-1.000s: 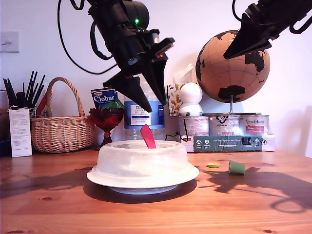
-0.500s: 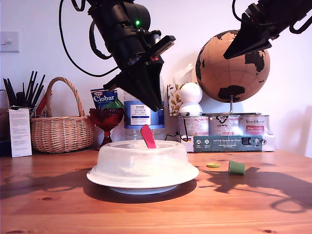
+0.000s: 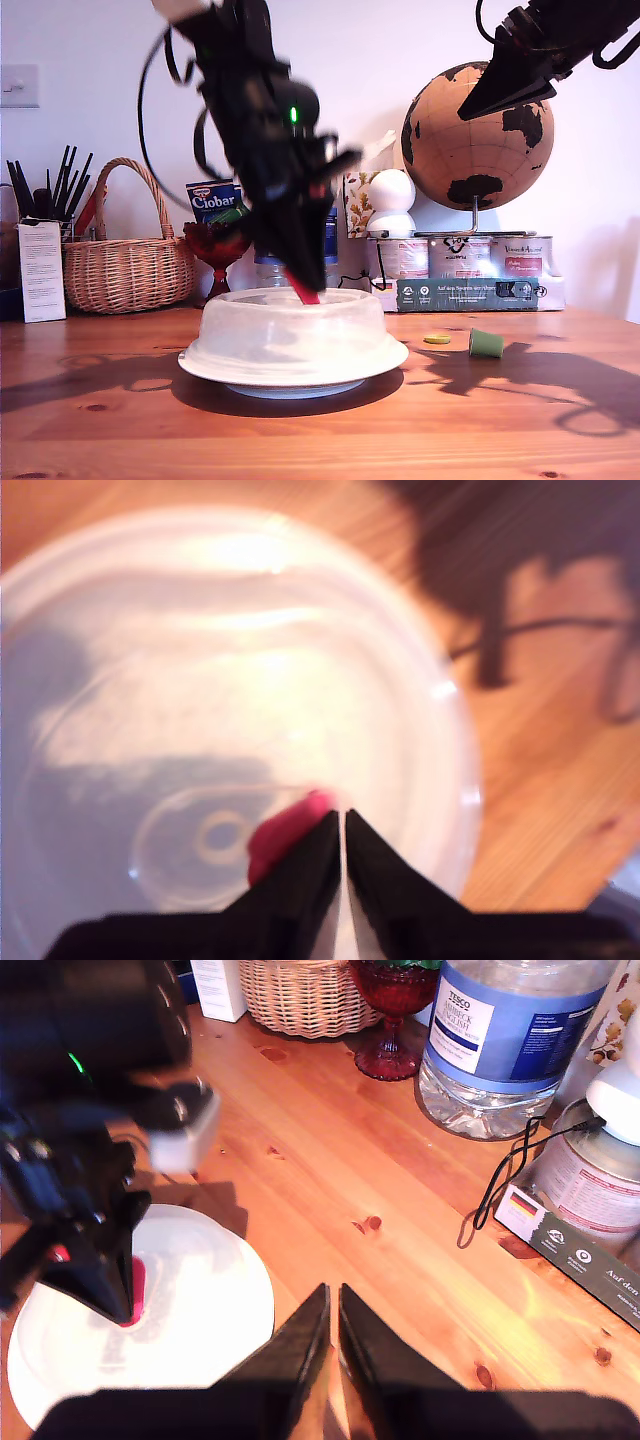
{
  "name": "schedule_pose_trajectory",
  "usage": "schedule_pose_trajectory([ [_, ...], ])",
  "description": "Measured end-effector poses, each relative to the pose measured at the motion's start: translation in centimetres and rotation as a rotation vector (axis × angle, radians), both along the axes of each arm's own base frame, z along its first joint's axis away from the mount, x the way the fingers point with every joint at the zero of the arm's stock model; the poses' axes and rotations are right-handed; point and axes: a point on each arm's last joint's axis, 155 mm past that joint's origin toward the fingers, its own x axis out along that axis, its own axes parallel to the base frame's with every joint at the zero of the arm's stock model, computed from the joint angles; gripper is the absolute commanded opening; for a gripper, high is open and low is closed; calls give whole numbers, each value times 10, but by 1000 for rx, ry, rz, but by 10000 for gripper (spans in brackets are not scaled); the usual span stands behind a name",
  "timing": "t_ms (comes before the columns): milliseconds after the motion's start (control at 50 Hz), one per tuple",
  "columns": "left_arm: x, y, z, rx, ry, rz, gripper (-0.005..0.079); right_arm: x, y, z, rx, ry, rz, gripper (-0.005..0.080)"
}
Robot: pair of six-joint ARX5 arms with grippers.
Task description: Lift the plastic dome with your left arm while removing the green coffee capsule from the plate using your right arm.
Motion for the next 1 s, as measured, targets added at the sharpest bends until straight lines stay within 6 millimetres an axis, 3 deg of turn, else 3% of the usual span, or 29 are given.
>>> schedule_pose_trajectory([
  [300, 5, 1, -1, 8, -24, 3, -20, 0, 0, 0, 0, 0, 0, -13],
  [540, -2, -12, 6, -73, 21, -8, -20, 0, 0, 0, 0, 0, 1, -13],
  [1000, 6, -7, 13, -72, 5, 8, -20, 0, 0, 0, 0, 1, 1, -13],
])
